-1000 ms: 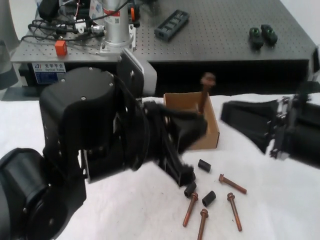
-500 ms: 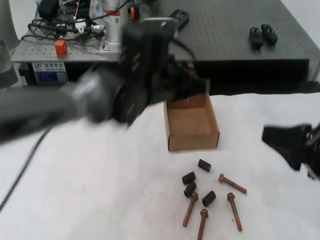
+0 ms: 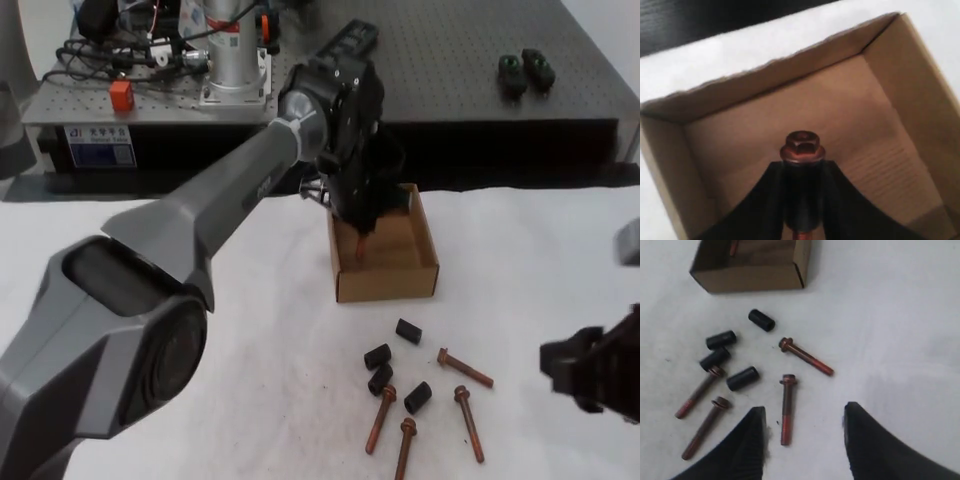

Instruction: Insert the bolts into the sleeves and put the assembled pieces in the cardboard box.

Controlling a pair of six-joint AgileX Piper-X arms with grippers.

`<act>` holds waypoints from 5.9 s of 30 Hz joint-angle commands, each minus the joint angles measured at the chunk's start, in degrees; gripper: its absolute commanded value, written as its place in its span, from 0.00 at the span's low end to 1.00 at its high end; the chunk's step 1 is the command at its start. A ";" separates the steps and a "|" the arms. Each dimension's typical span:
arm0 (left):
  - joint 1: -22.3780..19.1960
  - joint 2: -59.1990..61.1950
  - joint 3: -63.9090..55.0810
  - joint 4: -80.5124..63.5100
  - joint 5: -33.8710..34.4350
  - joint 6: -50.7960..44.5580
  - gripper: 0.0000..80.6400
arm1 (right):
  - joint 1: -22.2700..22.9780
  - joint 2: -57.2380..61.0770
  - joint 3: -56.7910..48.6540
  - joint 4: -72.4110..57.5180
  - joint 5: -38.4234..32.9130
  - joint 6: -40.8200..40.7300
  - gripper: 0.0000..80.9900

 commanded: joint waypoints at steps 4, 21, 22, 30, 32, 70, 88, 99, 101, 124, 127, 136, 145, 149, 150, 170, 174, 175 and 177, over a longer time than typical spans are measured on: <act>0.03 -0.73 -1.29 0.76 -0.22 -0.74 0.11 | 2.19 12.29 -6.23 -0.08 2.73 -8.24 0.42; -0.29 -10.08 -1.63 13.44 1.59 2.75 0.37 | 11.13 50.06 -31.55 9.82 10.54 -23.99 0.42; -0.40 -10.87 -1.63 14.04 -0.36 3.39 0.36 | 11.24 50.77 -31.71 9.82 11.45 -24.19 0.42; -0.82 -16.10 0.53 18.64 -3.14 5.77 0.36 | 11.33 53.39 -31.70 8.73 12.51 -24.10 0.25; -1.42 -17.01 2.57 18.74 -3.14 6.20 0.36 | 11.33 53.48 -31.70 8.37 12.51 -24.10 0.14; -11.47 -17.29 33.47 0.86 -1.82 40.40 0.37 | -1.97 13.61 -8.73 10.87 1.31 -7.98 0.05; -11.47 -16.39 33.47 2.28 -2.07 42.41 0.25 | -1.97 13.61 -8.73 10.87 -0.90 -7.98 0.05; -9.48 -25.80 38.09 -2.22 4.69 25.32 0.01 | -1.97 8.14 -8.73 -1.03 -14.23 1.23 0.05; -8.83 -32.66 46.91 -9.53 7.97 21.17 0.01 | -1.31 6.11 -8.73 -6.64 -18.83 6.19 0.05; -9.05 -74.57 103.04 -82.04 30.00 3.09 0.01 | 20.53 3.64 -8.73 -37.60 -20.95 25.40 0.05; -8.95 -74.57 103.04 -82.19 29.50 3.05 0.01 | 20.68 3.64 -8.73 -37.08 -20.48 25.40 0.05; -8.89 -74.57 103.04 -84.27 24.94 1.75 0.01 | 20.68 3.64 -8.73 -35.47 -18.36 25.40 0.05; -8.89 -74.57 103.04 -85.18 26.53 1.62 0.01 | 20.68 3.64 -8.73 -34.31 -20.13 25.05 0.05; -8.89 -74.57 103.04 -85.18 26.52 -0.79 0.01 | 20.68 3.64 -8.73 -33.03 -21.38 24.63 0.05; -8.89 -74.57 103.04 -85.18 26.52 -1.52 0.01 | 20.68 3.64 -8.73 -33.03 -21.67 24.64 0.05; -8.89 -74.57 103.04 -87.34 22.68 -2.96 0.01 | 20.68 3.14 -8.73 -30.47 -24.00 20.51 0.45; -8.70 -73.97 102.62 -87.13 15.38 -1.98 0.01 | 18.67 -0.24 -8.73 -28.78 -22.97 20.35 0.48; -8.28 -73.03 101.58 -85.74 12.50 -3.22 0.01 | 17.49 -1.79 -8.73 -27.10 -22.73 20.36 0.45; -6.38 -70.01 96.47 -78.72 8.51 -7.83 0.01 | 14.90 -5.01 -8.73 -22.58 -21.50 20.20 0.41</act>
